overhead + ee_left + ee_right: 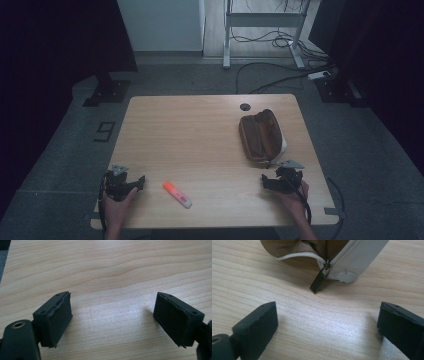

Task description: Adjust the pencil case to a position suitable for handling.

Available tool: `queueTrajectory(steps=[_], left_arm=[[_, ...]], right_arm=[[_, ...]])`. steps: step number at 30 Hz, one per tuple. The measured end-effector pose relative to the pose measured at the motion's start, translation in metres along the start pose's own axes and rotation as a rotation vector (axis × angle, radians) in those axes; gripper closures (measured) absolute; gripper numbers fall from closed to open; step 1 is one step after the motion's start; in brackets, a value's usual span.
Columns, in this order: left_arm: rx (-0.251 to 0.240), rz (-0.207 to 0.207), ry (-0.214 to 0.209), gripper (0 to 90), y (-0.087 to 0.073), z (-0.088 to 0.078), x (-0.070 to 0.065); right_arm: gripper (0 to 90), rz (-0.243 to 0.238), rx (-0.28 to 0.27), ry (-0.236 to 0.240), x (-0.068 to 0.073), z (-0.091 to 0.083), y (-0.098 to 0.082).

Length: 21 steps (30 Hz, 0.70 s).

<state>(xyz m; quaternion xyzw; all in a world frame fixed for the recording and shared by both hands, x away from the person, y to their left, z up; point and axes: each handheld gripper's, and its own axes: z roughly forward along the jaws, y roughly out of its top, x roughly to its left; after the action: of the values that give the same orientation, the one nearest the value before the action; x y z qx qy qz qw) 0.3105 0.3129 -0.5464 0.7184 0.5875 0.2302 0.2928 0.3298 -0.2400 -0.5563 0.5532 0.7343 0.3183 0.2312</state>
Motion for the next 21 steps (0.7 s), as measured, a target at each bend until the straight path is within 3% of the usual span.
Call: queueTrajectory(steps=[21], left_arm=[[0.001, 0.001, -0.001, 15.1, 0.0, -0.0001, -0.0001]], right_arm=[[7.2, -0.001, -0.011, -0.001, 0.0017, -0.0027, -0.002]])
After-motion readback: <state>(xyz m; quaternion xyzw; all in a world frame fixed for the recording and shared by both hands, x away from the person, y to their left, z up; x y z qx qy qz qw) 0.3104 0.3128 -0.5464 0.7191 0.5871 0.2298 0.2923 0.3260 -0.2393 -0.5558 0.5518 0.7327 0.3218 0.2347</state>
